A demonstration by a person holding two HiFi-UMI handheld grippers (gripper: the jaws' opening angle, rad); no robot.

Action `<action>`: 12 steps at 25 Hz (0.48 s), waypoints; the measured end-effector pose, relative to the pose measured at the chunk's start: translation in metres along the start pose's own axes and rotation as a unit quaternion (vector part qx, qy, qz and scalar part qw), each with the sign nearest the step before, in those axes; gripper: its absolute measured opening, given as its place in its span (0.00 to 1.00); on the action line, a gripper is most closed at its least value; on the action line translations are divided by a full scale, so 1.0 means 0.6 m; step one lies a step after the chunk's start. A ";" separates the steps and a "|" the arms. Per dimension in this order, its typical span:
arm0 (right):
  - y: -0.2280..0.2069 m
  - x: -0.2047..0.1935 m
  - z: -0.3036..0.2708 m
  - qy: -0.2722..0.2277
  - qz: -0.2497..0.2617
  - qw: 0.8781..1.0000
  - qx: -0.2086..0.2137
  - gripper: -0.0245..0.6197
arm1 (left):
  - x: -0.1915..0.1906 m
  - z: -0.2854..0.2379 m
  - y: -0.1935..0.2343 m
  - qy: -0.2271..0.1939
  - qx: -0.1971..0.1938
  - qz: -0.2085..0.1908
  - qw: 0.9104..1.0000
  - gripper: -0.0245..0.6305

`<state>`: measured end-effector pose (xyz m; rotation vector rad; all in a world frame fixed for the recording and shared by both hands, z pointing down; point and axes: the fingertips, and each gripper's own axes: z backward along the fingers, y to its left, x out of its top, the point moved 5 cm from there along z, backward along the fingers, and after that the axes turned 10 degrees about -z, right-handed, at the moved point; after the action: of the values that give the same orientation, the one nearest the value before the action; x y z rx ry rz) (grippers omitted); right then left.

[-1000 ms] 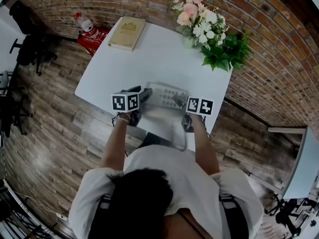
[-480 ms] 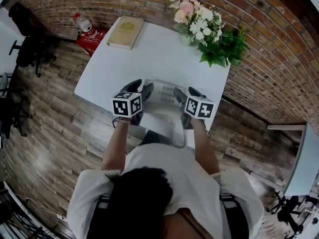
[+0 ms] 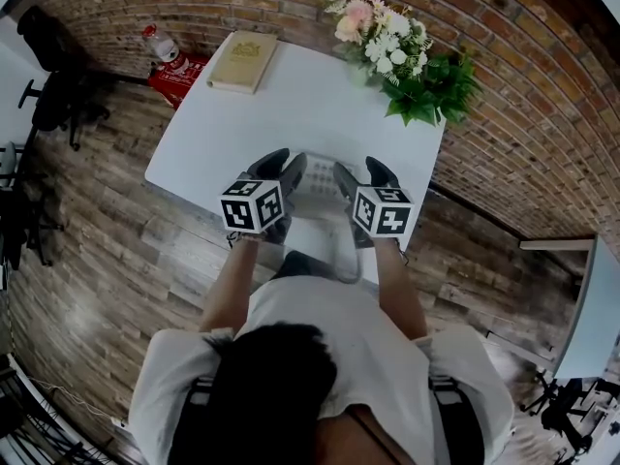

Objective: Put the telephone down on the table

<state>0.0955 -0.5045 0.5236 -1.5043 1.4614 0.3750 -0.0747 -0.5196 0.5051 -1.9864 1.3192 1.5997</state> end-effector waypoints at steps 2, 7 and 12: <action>0.012 0.006 0.009 -0.010 0.005 1.000 0.006 0.56 | 0.008 0.000 -0.009 -0.006 0.006 -0.020 1.000 0.26; 0.027 0.019 0.024 -0.033 0.019 0.999 0.007 0.45 | 0.017 0.008 -0.038 -0.010 0.025 -0.093 0.995 0.24; 0.040 0.026 0.036 -0.047 0.048 0.998 0.004 0.26 | 0.016 0.009 -0.065 -0.014 0.006 -0.069 0.997 0.23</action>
<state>0.0860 -0.4923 0.4912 -1.3956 1.4609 0.4912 -0.0481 -0.4990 0.4820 -1.9927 1.1507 1.5464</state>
